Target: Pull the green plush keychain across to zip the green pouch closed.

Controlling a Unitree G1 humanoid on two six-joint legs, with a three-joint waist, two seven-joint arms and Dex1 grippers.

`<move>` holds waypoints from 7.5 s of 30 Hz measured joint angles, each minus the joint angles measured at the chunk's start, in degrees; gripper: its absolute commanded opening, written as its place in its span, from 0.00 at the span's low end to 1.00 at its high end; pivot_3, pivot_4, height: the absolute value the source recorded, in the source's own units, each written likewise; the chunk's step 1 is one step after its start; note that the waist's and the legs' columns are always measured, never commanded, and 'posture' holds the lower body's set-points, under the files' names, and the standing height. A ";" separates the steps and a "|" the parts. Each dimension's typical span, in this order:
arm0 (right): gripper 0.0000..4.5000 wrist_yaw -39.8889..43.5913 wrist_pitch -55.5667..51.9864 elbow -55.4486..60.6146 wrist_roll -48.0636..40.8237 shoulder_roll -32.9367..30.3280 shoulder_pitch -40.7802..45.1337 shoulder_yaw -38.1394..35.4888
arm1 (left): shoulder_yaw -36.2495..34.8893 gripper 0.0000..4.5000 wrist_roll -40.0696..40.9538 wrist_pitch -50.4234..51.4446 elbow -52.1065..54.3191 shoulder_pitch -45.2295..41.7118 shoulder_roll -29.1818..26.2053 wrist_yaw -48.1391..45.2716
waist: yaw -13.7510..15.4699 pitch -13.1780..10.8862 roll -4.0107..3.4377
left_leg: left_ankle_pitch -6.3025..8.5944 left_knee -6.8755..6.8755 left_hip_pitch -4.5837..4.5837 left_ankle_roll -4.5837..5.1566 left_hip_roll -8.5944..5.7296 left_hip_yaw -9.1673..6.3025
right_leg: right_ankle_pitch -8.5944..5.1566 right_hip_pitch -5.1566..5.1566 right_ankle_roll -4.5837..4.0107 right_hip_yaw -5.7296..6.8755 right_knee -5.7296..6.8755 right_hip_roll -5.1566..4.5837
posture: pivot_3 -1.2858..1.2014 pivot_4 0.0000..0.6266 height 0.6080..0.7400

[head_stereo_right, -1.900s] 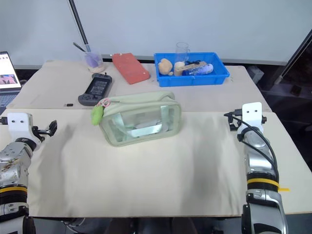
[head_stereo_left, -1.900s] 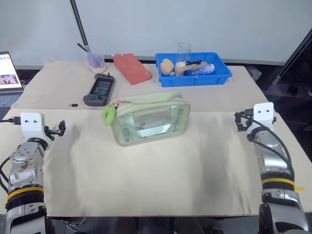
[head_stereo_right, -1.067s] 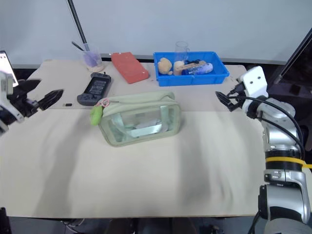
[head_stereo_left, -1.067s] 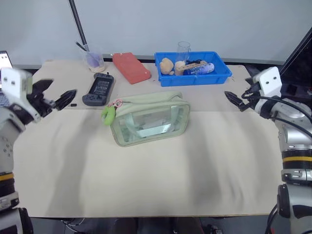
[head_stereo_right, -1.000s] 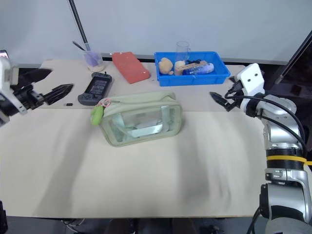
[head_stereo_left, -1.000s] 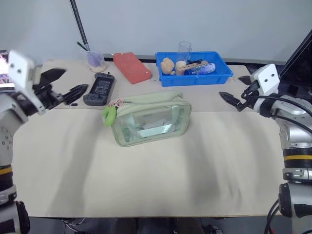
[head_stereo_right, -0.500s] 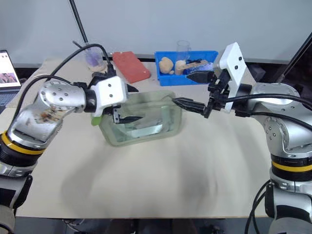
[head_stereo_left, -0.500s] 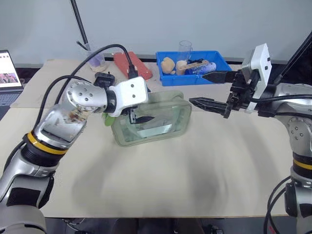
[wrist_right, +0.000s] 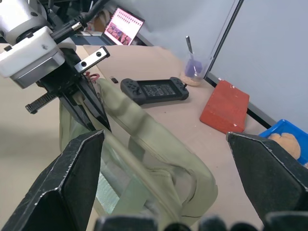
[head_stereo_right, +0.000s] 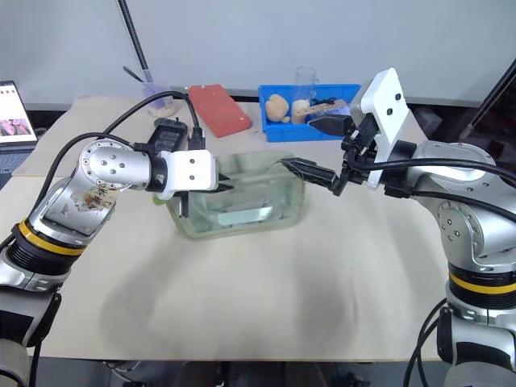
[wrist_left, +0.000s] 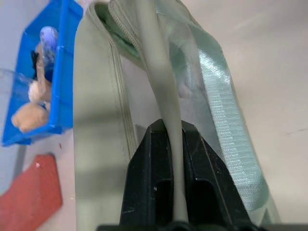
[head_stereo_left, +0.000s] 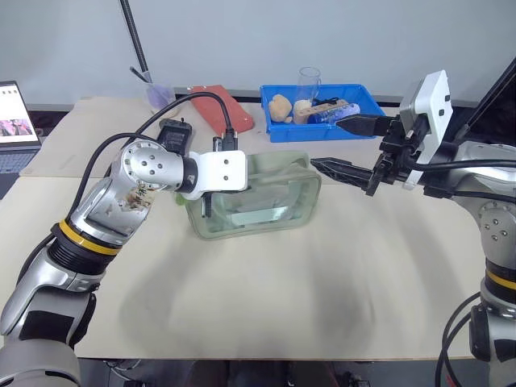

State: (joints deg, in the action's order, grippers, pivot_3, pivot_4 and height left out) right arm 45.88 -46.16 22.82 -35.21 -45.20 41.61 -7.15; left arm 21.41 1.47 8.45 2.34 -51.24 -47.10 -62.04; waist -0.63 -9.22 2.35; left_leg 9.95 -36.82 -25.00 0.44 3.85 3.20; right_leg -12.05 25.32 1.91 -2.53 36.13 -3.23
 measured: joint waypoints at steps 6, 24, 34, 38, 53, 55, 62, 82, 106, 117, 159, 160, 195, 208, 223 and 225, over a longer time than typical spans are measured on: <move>1.00 4.05 0.56 -2.03 0.15 -1.53 0.11 1.77 | -4.69 0.00 0.96 -20.34 -15.47 -0.28 -2.58 -7.44 | -0.12 0.00 0.00 | 0.00 0.00 -0.01 0.01 0.02 0.02 | 0.00 0.02 -0.01 0.00 0.01 0.00 | 0.52 0.24 1.00; 1.00 7.20 2.05 -2.05 0.19 -1.52 -0.77 3.78 | -9.06 0.00 4.37 -17.81 -8.55 4.71 -1.79 -11.63 | 0.32 0.00 -0.01 | 0.00 -0.13 -0.12 0.01 0.01 0.00 | 0.03 0.06 0.05 0.04 0.09 -0.02 | 0.52 0.24 1.00; 1.00 8.73 6.19 -2.11 4.28 -2.46 -3.71 6.85 | -13.76 0.94 13.86 -2.14 -1.07 5.18 -1.62 -12.67 | 0.28 0.00 -0.01 | 0.00 -0.17 -0.12 0.01 0.02 -0.02 | 0.02 0.04 0.07 0.05 0.10 -0.01 | 0.52 0.24 1.00; 1.00 8.66 8.57 -3.64 7.37 -1.39 -4.21 9.35 | -16.95 0.99 24.81 13.26 5.51 3.58 -0.58 -11.48 | 0.13 0.00 0.00 | 0.00 -0.23 -0.12 0.01 0.01 -0.05 | 0.00 0.03 0.12 0.04 0.13 0.00 | 0.52 0.24 1.00; 0.20 10.29 12.71 -8.30 11.83 4.22 -3.94 14.60 | -20.81 1.00 34.97 29.70 15.90 4.91 -5.56 -10.40 | -0.06 0.00 -0.01 | 0.00 -0.27 -0.01 0.00 0.02 -0.09 | -0.03 -0.02 0.11 0.04 0.25 0.05 | 0.52 0.24 1.00; 0.05 10.49 13.26 -8.99 12.02 4.68 -3.93 14.95 | -21.76 1.00 35.40 30.70 16.22 5.42 -5.83 -9.46 | -0.05 0.00 -0.01 | 0.00 -0.28 -0.01 0.00 0.02 -0.09 | -0.03 -0.02 0.11 0.03 0.25 0.05 | 0.52 0.24 1.00; 0.00 11.54 14.66 -10.16 12.67 5.35 -3.69 15.49 | -29.76 1.00 35.62 33.87 12.90 8.88 -7.50 -1.03 | -0.28 0.00 -0.01 | 0.00 -0.26 0.08 0.00 0.03 -0.08 | -0.04 -0.02 0.10 0.02 0.34 0.06 | 0.52 0.24 1.00; 0.00 13.68 17.25 -12.89 14.68 6.39 -2.47 15.67 | -42.51 0.60 30.05 28.85 10.10 35.43 -7.51 6.91 | 0.14 -0.01 0.02 | -0.02 -0.15 0.38 -0.06 0.09 0.05 | -0.31 -0.04 -0.44 0.08 0.69 -0.02 | 0.52 0.24 1.00; 0.00 13.00 17.31 -12.47 15.06 6.19 -2.53 15.58 | -26.88 0.01 27.36 25.20 10.31 17.14 -9.23 2.48 | -0.02 -0.03 0.06 | -0.02 -0.13 0.34 -0.06 0.05 0.04 | -0.19 -0.05 -0.19 0.05 0.65 0.01 | 0.52 0.24 1.00; 0.00 12.57 17.35 -12.03 15.89 6.24 -2.84 15.38 | -23.66 0.75 22.10 18.13 6.30 16.72 -7.70 0.22 | -0.04 -0.03 0.05 | -0.02 -0.13 0.33 -0.06 0.05 0.03 | -0.20 -0.05 -0.18 0.04 0.64 0.01 | 0.52 0.24 1.00; 0.98 11.95 16.12 -13.22 16.13 11.10 12.29 15.55 | -28.94 0.00 19.67 17.23 1.41 25.54 -6.28 0.03 | -0.44 -0.04 0.05 | -0.02 -0.04 0.35 -0.06 0.14 0.08 | -0.22 0.08 -0.27 0.06 0.72 0.04 | 0.52 0.24 1.00; 0.98 11.05 16.27 -13.31 16.54 13.42 12.63 16.86 | -28.95 0.00 19.96 17.85 1.97 25.59 -6.28 0.03 | -0.41 -0.04 0.05 | -0.02 -0.04 0.34 -0.06 0.14 0.08 | -0.22 0.09 -0.28 0.07 0.74 0.05 | 0.52 0.24 1.00; 0.00 12.33 19.05 -22.97 22.59 21.27 18.11 21.01 | -29.97 0.00 20.90 20.18 7.94 29.01 -6.56 0.97 | -0.08 -0.04 0.04 | -0.02 -0.06 0.21 -0.06 0.11 0.08 | -0.23 0.22 -0.30 0.09 0.80 0.00 | 0.52 0.24 1.00; 0.00 6.88 14.77 -21.69 23.89 2.70 8.47 10.83 | -30.03 0.00 20.24 16.77 3.36 28.36 -7.36 1.12 | -0.21 -0.05 0.02 | -0.02 -0.01 0.15 -0.06 0.11 0.16 | -0.24 0.38 -0.34 0.04 0.77 -0.02 | 0.52 0.24 1.00; 0.00 0.24 13.96 -21.19 24.15 13.93 -8.93 14.09 | -27.58 0.00 18.82 14.44 -0.75 24.83 -7.34 0.17 | -0.42 -0.05 0.03 | -0.03 -0.05 0.05 -0.05 0.10 0.13 | -0.23 0.48 -0.30 -0.04 0.87 0.05 | 0.52 0.24 1.00; 0.00 -0.26 13.50 -21.17 23.89 14.85 -9.03 14.29 | -27.48 0.00 18.82 14.22 -0.75 24.83 -7.29 0.18 | -0.28 -0.05 0.03 | -0.03 -0.06 0.05 -0.05 0.10 0.13 | -0.23 0.46 -0.30 -0.04 0.87 0.05 | 0.52 0.24 1.00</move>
State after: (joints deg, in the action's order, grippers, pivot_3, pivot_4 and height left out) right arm 45.62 -32.66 1.65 -11.31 -30.35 32.57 7.14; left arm -6.07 20.29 22.67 1.59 -26.41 -54.39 -61.85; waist -0.91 -9.26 2.38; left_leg 9.93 -36.88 -24.94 0.39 3.94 3.32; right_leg -12.29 25.78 1.62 -2.57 37.00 -3.18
